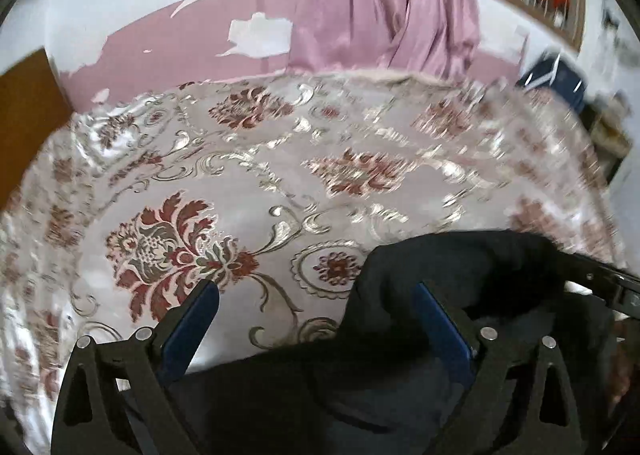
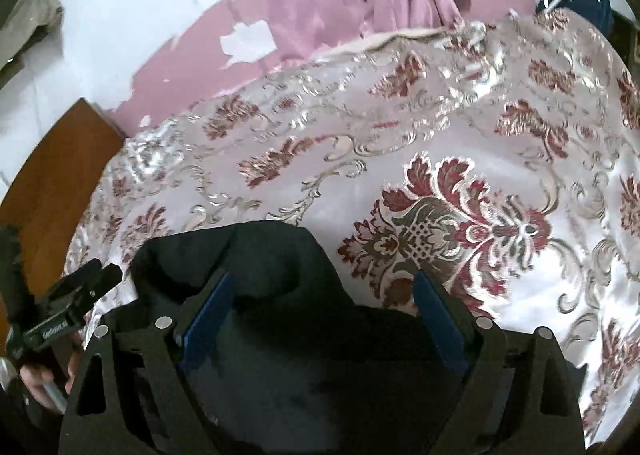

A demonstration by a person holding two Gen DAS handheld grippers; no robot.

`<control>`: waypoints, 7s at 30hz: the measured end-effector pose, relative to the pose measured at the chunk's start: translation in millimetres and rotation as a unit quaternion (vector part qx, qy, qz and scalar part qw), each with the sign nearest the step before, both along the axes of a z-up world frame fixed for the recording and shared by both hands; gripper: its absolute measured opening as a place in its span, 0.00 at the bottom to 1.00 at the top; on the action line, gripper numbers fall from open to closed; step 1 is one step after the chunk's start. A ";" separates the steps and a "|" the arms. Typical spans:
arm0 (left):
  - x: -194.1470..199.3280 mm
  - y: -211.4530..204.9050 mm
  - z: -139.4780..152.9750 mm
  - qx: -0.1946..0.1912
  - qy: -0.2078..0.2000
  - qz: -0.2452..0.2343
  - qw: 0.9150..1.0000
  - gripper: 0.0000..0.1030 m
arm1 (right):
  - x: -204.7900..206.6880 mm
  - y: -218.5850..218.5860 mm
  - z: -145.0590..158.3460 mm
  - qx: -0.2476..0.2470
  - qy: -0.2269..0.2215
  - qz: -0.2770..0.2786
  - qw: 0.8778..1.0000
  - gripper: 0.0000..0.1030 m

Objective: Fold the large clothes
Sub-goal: 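Grasp the jacket hem with both grippers and lift it, then fold the hem up toward the collar with both grippers, then release the hem and pull both grippers back from the jacket, then lower both grippers onto the folded black jacket and grasp its edge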

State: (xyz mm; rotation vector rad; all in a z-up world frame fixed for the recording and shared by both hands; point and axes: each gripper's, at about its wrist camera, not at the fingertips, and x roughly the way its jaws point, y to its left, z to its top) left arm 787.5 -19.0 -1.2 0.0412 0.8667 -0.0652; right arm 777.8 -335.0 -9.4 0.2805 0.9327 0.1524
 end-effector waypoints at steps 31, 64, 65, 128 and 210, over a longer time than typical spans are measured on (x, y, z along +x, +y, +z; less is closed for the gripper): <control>-119.6 19.8 -42.8 0.007 0.039 -0.133 0.990 0.05 | -117.3 -4.7 -3.6 -0.142 -0.039 0.144 0.979 0.04; -145.4 33.1 -26.9 -0.047 -0.021 -0.162 0.985 0.12 | -67.4 41.5 -0.9 -0.036 0.026 0.156 0.987 0.37; -147.8 35.7 -19.0 -0.057 -0.024 -0.166 0.984 0.13 | -68.9 41.3 -4.8 -0.034 0.029 0.156 0.987 0.37; -134.5 -42.6 -16.7 0.005 -0.002 -0.194 0.981 0.48 | -143.5 20.2 -3.5 -0.165 -0.061 0.182 0.967 0.57; -637.9 24.6 33.9 0.022 -0.196 -0.077 0.977 1.00 | -637.1 11.8 106.8 -0.147 -0.285 0.110 0.941 0.98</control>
